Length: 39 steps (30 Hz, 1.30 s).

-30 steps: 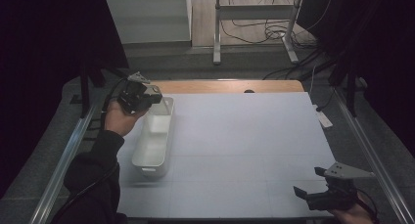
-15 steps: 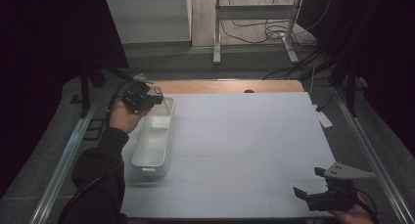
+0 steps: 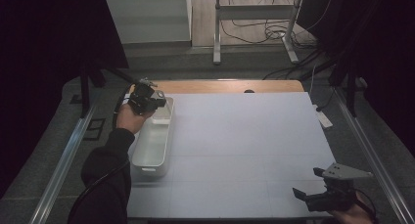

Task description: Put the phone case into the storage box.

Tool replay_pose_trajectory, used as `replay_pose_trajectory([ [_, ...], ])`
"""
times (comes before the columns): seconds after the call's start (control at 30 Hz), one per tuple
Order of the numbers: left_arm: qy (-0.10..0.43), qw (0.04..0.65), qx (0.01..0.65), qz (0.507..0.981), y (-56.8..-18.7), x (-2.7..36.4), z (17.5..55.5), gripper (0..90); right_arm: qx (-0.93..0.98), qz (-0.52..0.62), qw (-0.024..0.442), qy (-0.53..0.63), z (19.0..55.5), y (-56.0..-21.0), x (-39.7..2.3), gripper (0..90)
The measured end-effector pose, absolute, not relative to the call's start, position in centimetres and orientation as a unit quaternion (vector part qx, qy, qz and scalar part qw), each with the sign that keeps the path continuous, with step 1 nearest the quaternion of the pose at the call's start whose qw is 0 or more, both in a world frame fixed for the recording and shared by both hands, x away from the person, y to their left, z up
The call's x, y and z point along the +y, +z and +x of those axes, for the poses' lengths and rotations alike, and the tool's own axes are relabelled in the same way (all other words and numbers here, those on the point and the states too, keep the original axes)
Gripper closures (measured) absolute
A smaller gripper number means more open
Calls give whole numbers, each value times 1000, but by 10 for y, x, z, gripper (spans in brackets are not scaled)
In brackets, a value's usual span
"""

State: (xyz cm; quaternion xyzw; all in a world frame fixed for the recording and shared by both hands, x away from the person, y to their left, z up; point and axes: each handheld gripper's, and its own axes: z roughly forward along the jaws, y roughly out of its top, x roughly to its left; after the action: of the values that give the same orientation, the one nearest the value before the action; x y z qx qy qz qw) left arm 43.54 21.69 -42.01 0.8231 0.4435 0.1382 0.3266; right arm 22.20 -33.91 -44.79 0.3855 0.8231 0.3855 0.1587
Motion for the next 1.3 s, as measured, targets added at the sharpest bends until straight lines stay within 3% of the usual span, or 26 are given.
replay_pose_trajectory([
  [1.3, 123, 331, 468, 810, -449, 208, 464, 877, 828, 379, 160, 380, 221, -448, -337, 0],
])
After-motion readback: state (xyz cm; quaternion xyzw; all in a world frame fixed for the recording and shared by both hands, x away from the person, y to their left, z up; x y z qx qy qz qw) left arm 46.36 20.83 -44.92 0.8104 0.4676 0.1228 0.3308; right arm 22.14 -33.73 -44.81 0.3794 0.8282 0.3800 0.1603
